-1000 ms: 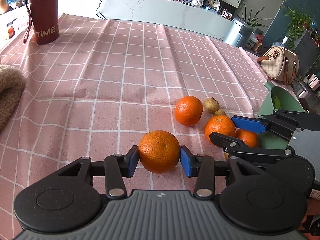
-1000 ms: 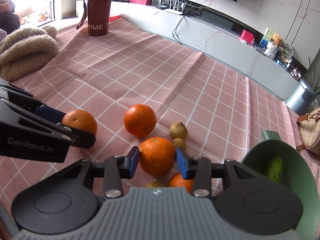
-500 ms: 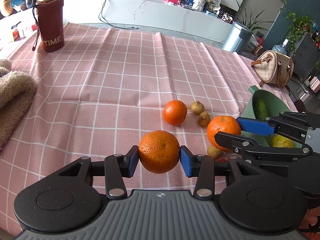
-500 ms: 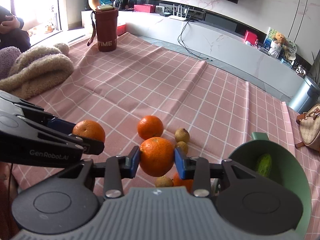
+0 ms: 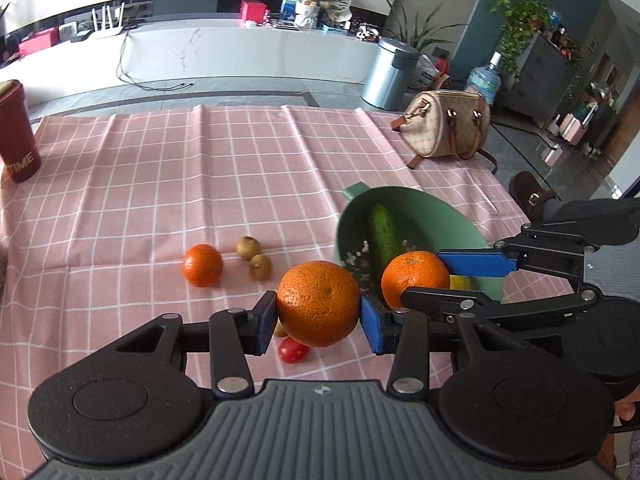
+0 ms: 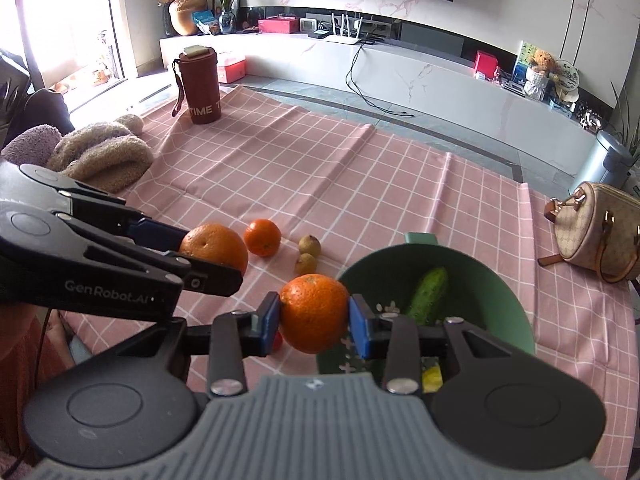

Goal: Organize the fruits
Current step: 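Carry both oranges into the colander and open both tools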

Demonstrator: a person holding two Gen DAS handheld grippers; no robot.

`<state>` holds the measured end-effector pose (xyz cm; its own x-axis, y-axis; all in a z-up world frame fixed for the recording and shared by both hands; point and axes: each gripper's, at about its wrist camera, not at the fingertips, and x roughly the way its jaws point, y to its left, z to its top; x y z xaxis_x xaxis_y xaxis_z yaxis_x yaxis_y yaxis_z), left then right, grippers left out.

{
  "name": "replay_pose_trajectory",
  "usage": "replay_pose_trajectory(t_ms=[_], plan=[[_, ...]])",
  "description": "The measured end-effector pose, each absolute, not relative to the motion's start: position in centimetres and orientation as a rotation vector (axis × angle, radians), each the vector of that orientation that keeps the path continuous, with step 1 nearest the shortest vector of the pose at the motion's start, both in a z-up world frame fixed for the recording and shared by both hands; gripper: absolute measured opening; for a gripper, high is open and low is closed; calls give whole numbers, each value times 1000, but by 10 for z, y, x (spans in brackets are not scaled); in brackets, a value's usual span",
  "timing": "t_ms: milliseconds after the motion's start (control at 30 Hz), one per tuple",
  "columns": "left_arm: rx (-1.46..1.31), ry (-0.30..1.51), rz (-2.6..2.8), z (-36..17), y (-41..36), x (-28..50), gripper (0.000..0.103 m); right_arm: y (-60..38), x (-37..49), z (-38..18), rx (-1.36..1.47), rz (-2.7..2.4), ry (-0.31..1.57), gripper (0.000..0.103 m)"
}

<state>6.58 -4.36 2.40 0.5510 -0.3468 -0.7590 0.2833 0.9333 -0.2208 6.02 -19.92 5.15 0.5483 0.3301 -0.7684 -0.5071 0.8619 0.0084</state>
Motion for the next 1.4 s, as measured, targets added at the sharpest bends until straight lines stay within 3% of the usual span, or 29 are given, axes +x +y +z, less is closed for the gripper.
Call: replay_pose_trajectory(t_ms=[533,1400], plan=[[43,1030,-563,4,-125,93,50,-302,71,28,-158,414,1012,34],[525,1147,-605,-45,-169,145,50,-288,181,-13,-202,485,1068,34]])
